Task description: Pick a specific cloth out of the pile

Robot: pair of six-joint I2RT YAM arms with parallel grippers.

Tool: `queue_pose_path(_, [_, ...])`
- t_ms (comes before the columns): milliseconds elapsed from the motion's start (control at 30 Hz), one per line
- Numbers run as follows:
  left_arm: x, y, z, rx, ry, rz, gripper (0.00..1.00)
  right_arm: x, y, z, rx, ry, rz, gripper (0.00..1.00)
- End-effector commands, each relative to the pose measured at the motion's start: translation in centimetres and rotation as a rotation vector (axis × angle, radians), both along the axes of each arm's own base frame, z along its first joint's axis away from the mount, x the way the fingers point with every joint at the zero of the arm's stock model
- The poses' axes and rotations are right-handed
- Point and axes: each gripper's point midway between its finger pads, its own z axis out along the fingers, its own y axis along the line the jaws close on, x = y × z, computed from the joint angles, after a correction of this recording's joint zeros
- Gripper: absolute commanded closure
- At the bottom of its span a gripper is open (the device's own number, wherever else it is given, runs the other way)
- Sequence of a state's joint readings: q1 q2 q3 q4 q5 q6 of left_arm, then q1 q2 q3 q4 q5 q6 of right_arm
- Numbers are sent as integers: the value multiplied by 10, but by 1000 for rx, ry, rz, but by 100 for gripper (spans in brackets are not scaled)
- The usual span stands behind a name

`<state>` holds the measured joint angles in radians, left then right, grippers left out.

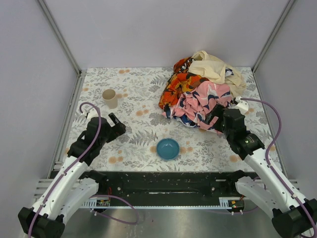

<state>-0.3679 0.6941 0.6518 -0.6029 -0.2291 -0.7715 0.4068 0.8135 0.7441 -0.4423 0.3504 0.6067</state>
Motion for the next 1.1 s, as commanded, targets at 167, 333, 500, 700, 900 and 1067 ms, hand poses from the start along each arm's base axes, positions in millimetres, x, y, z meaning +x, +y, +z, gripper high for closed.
queue_pose_path(167, [2,-5,3,-27,-17,-19,1,-2,-10,-9,107,-17,-143,1])
queue_pose_path(333, [5,-12,-2,-40,-39,-57,1,-7,-14,-22,224,-34,-228,1])
queue_pose_path(500, [10,-18,6,-40,-76,-95,1,-1,-20,-29,272,-63,-306,1])
queue_pose_path(700, [13,-24,5,-45,-97,-133,1,13,-12,-55,322,-37,-343,1])
queue_pose_path(900, [13,-25,1,-41,-87,-137,1,36,4,-91,375,9,-367,1])
queue_pose_path(1067, [12,-24,0,-39,-86,-135,1,65,22,-118,383,35,-333,1])
